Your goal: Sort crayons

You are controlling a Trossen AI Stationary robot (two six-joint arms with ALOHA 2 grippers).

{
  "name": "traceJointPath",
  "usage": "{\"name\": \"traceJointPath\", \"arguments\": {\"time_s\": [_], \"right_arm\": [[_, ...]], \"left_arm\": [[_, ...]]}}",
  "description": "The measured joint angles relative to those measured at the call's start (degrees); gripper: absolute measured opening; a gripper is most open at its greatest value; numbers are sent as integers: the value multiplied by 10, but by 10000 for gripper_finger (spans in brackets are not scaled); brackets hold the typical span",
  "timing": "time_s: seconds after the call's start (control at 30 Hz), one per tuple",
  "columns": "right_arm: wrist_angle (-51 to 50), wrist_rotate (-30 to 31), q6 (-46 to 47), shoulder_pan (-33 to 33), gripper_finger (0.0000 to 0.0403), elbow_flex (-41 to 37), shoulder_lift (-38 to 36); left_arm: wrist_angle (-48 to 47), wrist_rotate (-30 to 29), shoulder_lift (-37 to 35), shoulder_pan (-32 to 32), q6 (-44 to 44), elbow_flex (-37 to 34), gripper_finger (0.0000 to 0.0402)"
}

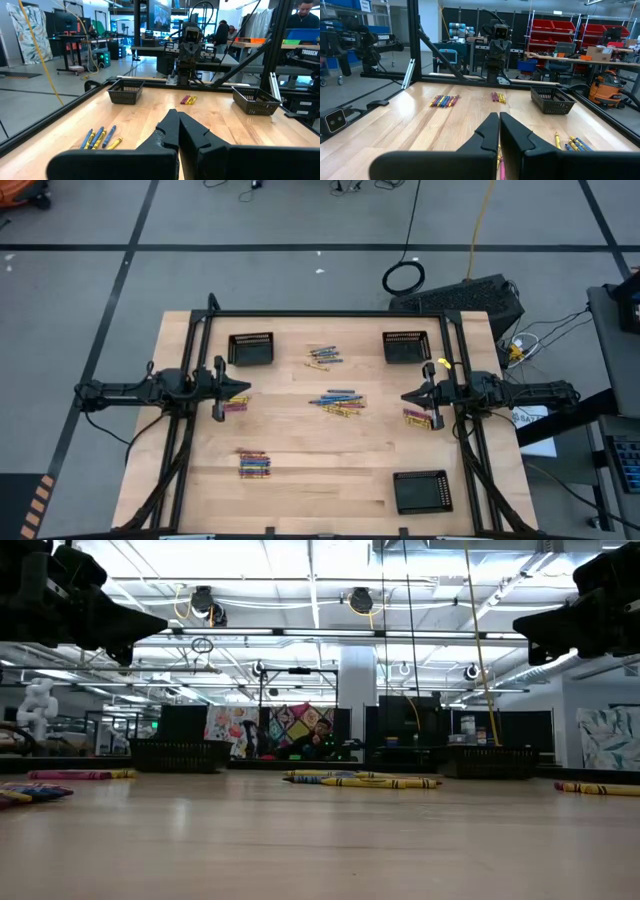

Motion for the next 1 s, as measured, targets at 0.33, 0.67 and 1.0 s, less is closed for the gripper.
{"name": "traceJointPath", "arguments": {"time_s": [0.33, 0.67, 1.0], "right_arm": [[40, 0, -28, 0, 0, 0, 0], [278, 0, 45, 0, 0, 0, 5], [289, 94, 97, 16, 0, 51, 201]], "left_arm": [[0, 0, 0, 0, 0, 0, 0], [-1, 0, 0, 0, 0, 0, 0], [-1, 0, 0, 0, 0, 0, 0]]}}
